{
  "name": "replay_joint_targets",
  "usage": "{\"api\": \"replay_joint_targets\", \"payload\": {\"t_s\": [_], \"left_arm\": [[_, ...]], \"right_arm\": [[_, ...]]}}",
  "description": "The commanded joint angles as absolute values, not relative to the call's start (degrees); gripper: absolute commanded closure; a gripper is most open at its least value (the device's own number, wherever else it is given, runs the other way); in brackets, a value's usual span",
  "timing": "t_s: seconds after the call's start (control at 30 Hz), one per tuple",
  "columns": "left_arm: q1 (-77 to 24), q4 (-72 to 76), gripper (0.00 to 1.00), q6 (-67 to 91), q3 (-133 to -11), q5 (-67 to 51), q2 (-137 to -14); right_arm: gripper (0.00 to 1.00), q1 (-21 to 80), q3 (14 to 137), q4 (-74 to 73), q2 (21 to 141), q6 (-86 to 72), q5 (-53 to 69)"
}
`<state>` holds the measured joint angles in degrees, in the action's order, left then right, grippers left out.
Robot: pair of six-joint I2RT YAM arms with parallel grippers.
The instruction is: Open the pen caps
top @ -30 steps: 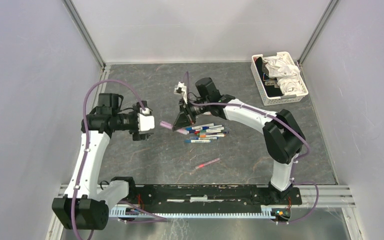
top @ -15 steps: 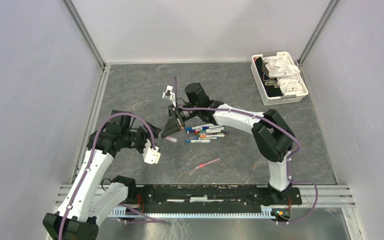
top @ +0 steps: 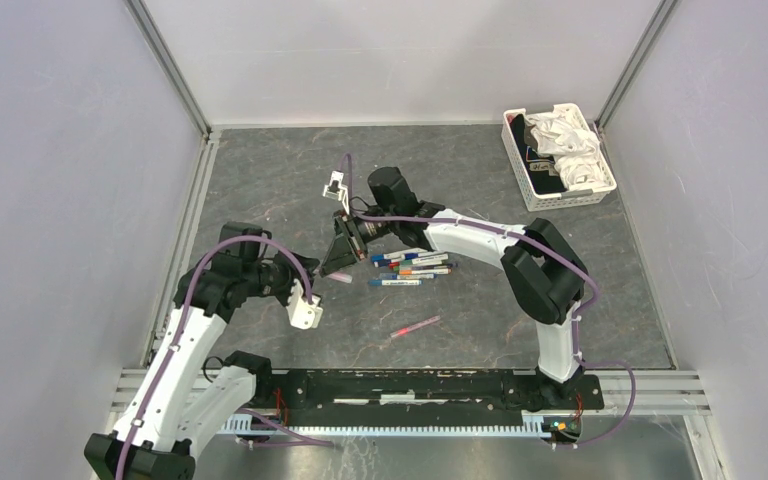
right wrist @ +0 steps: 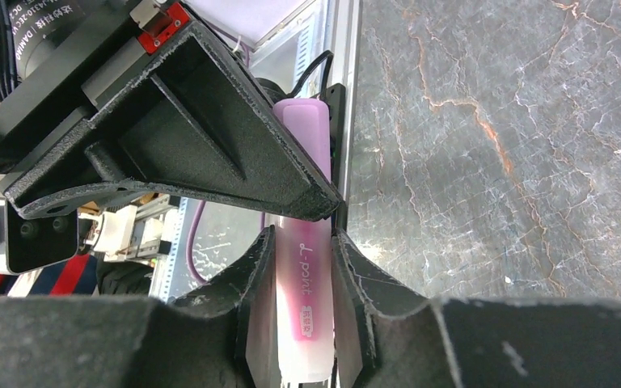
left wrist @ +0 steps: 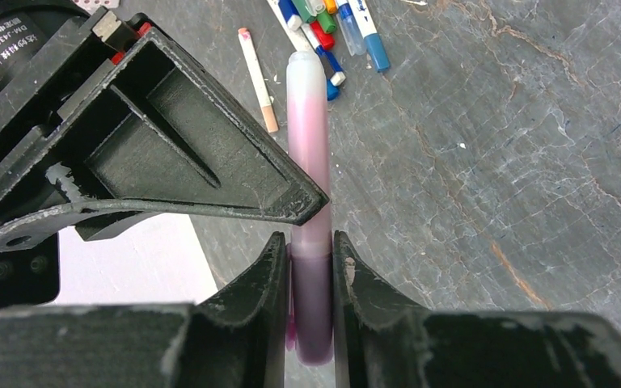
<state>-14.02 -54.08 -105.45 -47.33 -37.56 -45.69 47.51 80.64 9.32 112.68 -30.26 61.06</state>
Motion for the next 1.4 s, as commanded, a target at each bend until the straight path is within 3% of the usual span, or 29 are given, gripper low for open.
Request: {"api": "replay_joint_targets", "payload": {"t_s": [0.0, 0.23, 0.37, 0.57, 0.63, 0.73, 0.83, 1.03, 1.37], "left_arm": [[-14.3, -50.3, 0.96, -101.8, -48.1, -39.5, -45.3], [-14.4, -50.1, 0.98, -99.6, -49.0, -39.7, -46.0], [-14.4, -49.1, 0.98, -98.9, -48.8, -39.8, -46.4], [-14.4, -49.1, 0.98, -99.0, -48.6, -39.9, -45.9], [-14.5, -49.3, 0.98, -99.7, -48.6, -39.5, -45.7], [-14.5, -50.8, 0.98, -101.8, -48.8, -38.8, -45.8], [-14.6, -52.0, 0.98, -103.2, -48.8, -37.4, -45.8], [-14.7, -53.8, 0.98, -100.8, -50.5, -34.9, -46.8], [-14.6, -48.2, 0.98, -102.6, -47.2, -29.7, -47.2]], "right_arm": [[0.68, 49.3, 80.9, 12.8, 111.8, -31.4, 62.8], [0.76, 49.3, 79.4, 10.8, 110.7, -30.2, 64.0], [0.62, 49.4, 77.7, 11.1, 109.4, -29.7, 64.7], [0.52, 49.7, 78.2, 11.1, 109.4, -29.3, 63.9], [0.59, 49.7, 78.7, 11.0, 109.4, -29.3, 63.2], [0.85, 49.7, 80.7, 8.8, 109.7, -28.4, 62.3], [1.0, 49.2, 82.9, 1.9, 109.1, -24.0, 60.3], [1.0, 46.7, 78.1, -13.3, 104.6, -11.9, 55.5], [1.0, 41.8, 63.7, -21.7, 94.0, -1.9, 50.2]]}}
